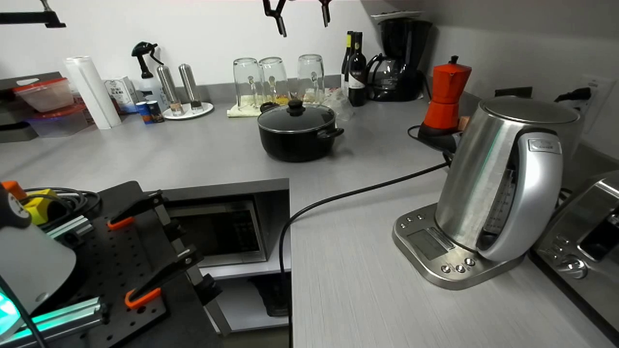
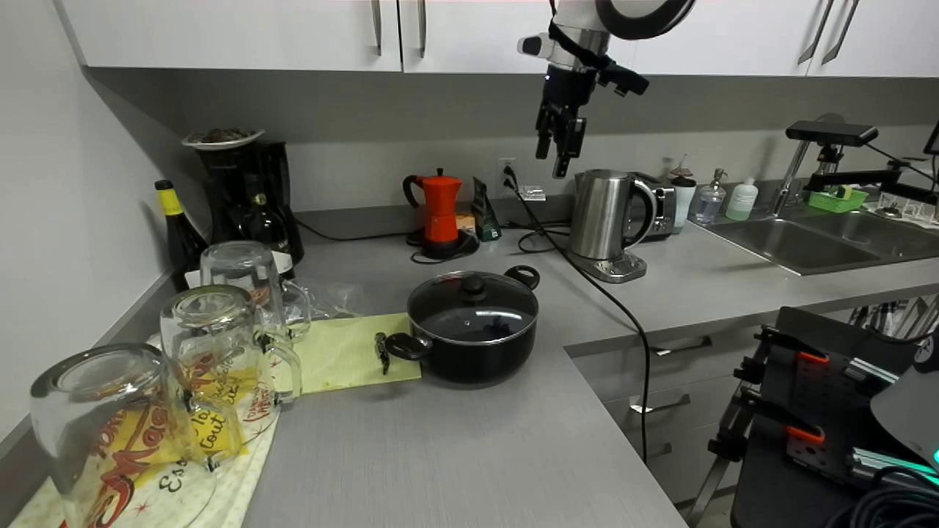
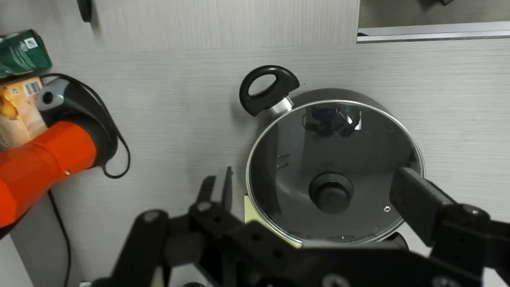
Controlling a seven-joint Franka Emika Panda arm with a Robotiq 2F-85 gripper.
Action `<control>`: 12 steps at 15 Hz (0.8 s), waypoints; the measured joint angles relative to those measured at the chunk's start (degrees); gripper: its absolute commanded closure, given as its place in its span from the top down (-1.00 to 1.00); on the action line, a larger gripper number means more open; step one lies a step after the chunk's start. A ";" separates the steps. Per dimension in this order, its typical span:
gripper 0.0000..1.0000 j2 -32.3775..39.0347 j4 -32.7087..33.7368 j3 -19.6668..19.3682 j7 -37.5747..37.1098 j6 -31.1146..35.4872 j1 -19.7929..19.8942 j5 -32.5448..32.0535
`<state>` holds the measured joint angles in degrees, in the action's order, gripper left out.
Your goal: Remove the glass lid from the black pot.
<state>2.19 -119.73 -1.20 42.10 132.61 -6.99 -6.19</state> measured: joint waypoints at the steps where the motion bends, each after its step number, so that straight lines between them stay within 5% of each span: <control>1: 1.00 1.74 1.30 0.78 0.79 0.00 0.13 0.46; 12: 1.00 20.78 15.45 7.92 3.03 -0.63 1.34 0.63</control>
<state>22.98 -104.27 6.71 45.13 131.98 -5.65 -5.56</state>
